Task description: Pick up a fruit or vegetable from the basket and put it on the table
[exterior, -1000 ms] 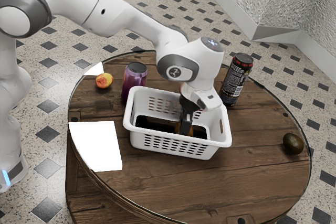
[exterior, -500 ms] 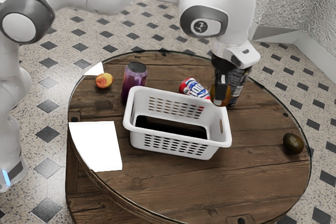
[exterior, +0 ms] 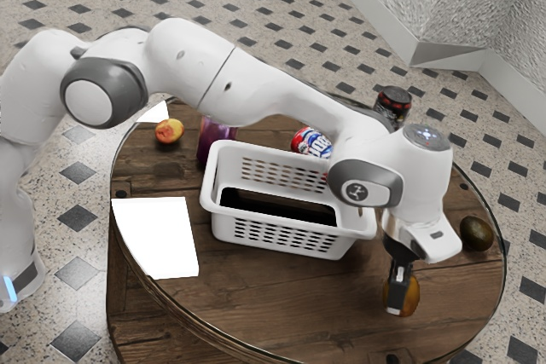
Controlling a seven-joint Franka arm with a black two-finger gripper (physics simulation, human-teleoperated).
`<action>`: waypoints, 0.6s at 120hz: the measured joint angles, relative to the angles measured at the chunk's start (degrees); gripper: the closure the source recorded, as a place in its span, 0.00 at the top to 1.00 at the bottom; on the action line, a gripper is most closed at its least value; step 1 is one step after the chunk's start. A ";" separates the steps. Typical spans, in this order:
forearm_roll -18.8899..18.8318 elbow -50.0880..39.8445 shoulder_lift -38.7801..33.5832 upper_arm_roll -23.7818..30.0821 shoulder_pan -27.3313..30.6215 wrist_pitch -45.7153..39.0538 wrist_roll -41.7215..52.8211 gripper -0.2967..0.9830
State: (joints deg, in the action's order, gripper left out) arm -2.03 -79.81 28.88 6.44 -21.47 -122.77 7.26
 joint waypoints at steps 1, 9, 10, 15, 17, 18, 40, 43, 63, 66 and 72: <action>0.06 0.07 0.16 0.03 0.04 -0.20 0.10 0.65; 0.47 0.79 1.25 0.18 0.35 -1.48 0.87 0.70; 0.51 0.86 1.36 0.18 0.38 -1.61 0.97 0.70; 0.70 1.15 1.99 0.21 0.48 -2.18 1.44 0.72; 0.77 1.23 2.33 0.22 0.51 -2.38 1.62 0.73; 0.80 1.25 2.50 0.22 0.53 -2.47 1.71 0.73; 1.21 2.68 5.20 0.30 1.38 -3.81 3.49 0.74; 1.22 3.42 5.32 0.31 1.47 -3.65 3.70 0.74; 1.32 10.88 5.66 0.19 1.86 2.38 4.91 0.75; 1.33 11.25 5.89 0.18 1.89 3.07 5.06 0.75; 1.26 17.79 7.01 -0.40 1.91 7.73 5.33 0.75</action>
State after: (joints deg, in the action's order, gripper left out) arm -0.77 -62.02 35.88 6.05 -19.56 -115.05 12.59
